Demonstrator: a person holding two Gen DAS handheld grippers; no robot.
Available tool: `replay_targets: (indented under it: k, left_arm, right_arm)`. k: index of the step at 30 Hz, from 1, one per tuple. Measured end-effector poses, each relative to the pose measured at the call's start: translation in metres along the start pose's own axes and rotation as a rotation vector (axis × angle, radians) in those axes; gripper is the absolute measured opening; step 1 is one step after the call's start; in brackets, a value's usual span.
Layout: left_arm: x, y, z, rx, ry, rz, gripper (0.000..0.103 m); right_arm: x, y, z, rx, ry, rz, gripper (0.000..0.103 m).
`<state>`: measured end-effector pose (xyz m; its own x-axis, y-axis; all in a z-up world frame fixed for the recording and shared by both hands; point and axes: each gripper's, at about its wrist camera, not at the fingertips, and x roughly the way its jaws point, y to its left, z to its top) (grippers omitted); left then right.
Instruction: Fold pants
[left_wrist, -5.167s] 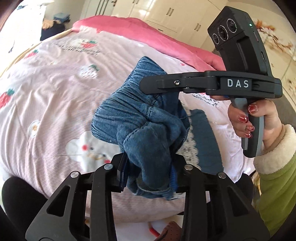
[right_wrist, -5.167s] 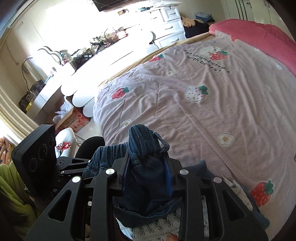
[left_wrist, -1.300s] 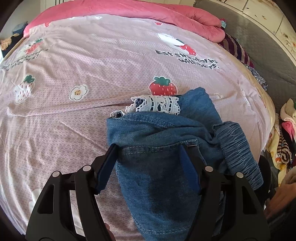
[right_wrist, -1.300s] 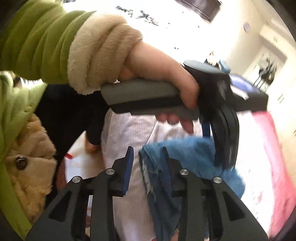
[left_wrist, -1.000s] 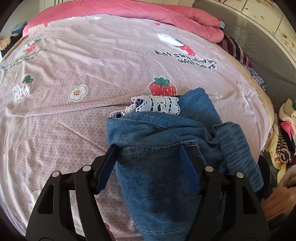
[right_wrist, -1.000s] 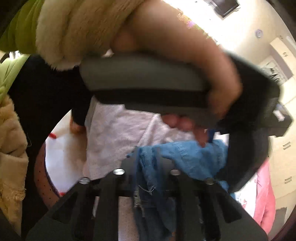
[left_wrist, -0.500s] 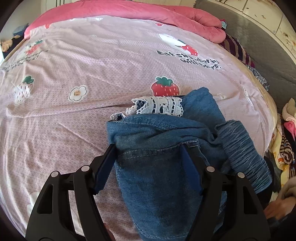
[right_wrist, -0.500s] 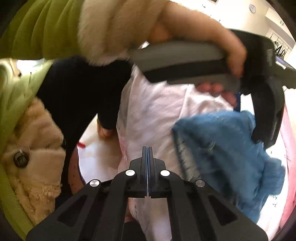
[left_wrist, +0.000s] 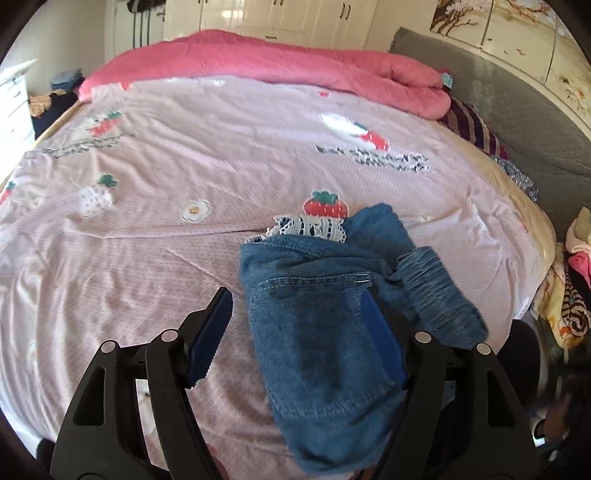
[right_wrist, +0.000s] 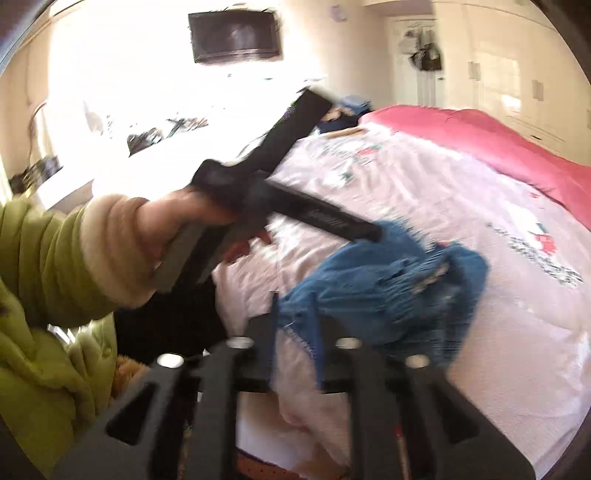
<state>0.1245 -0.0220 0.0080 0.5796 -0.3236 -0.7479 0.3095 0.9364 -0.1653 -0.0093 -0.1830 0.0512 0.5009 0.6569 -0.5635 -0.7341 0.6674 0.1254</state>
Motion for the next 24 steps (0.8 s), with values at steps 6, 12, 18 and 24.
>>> replay_targets:
  k: [6,12,18,24]
  left_arm:
    - [-0.030,-0.009,-0.004,0.021,-0.065,0.043,0.075]
    - [-0.048,-0.012,-0.010,0.031,-0.094,0.080,0.084]
    - [-0.048,-0.014,-0.018,0.051,-0.099,0.121,0.089]
    - [-0.034,-0.012,-0.025,0.045,-0.069,0.125,0.090]
  right_arm:
    - [-0.026,-0.017,0.007,0.089,-0.069,-0.056,0.056]
    - [-0.028,-0.040,0.010,0.168,-0.100,-0.150,0.076]
    - [-0.020,-0.065,0.015,0.234,-0.109,-0.193,0.089]
    - [-0.002,-0.094,0.017,0.274,-0.074,-0.246,0.093]
